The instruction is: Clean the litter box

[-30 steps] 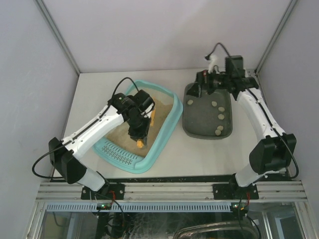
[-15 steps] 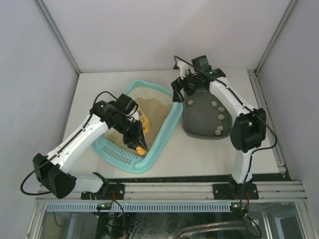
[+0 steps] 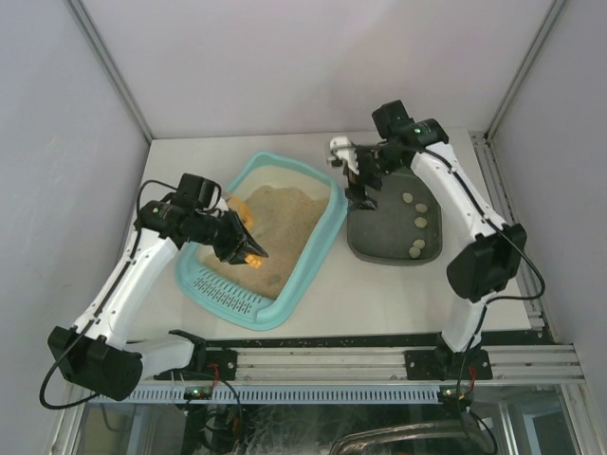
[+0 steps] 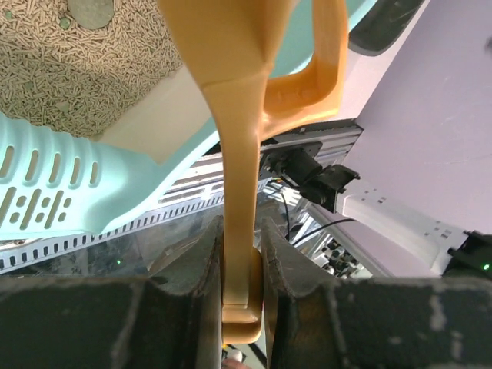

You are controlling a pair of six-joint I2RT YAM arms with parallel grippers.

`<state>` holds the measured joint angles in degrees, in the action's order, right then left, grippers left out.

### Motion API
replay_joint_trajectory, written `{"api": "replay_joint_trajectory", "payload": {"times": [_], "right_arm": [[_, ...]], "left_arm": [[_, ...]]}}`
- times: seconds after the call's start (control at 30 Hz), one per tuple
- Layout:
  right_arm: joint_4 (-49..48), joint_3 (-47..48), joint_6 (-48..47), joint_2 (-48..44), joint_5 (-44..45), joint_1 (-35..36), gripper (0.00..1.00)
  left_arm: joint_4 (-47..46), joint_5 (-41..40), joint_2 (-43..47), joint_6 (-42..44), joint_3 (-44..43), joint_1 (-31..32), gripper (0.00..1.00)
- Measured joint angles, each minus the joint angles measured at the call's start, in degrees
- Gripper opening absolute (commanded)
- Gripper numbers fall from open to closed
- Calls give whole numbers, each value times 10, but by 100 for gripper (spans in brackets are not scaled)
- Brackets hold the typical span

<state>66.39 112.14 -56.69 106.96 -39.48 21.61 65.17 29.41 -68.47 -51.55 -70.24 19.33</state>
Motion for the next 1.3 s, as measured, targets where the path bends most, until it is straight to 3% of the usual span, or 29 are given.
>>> {"api": "replay_joint_trajectory", "payload": {"times": [0.17,0.3,0.53,0.67,0.97,1.13,1.23,1.3], "right_arm": [[139,-15,-251,-61,-5,43,100],[217,55,-370,-3,1,71,100],[230,82,-427,66,15,100,99],[236,82,-438,89,15,120,94],[236,81,-408,132,12,139,62],[235,99,-353,173,-1,146,38],[235,124,-324,191,4,155,0],[246,129,-311,193,0,163,0]], "left_arm": [[-25,21,12,-9,33,-28,0],[-34,34,3,-3,39,-33,0],[-38,44,-3,12,39,-33,0],[-39,45,-3,18,39,-34,0],[-38,59,-3,39,58,-47,0],[-39,71,-3,52,60,-57,0],[-40,73,-3,57,71,-63,0],[-40,73,-3,59,78,-63,0]]}}
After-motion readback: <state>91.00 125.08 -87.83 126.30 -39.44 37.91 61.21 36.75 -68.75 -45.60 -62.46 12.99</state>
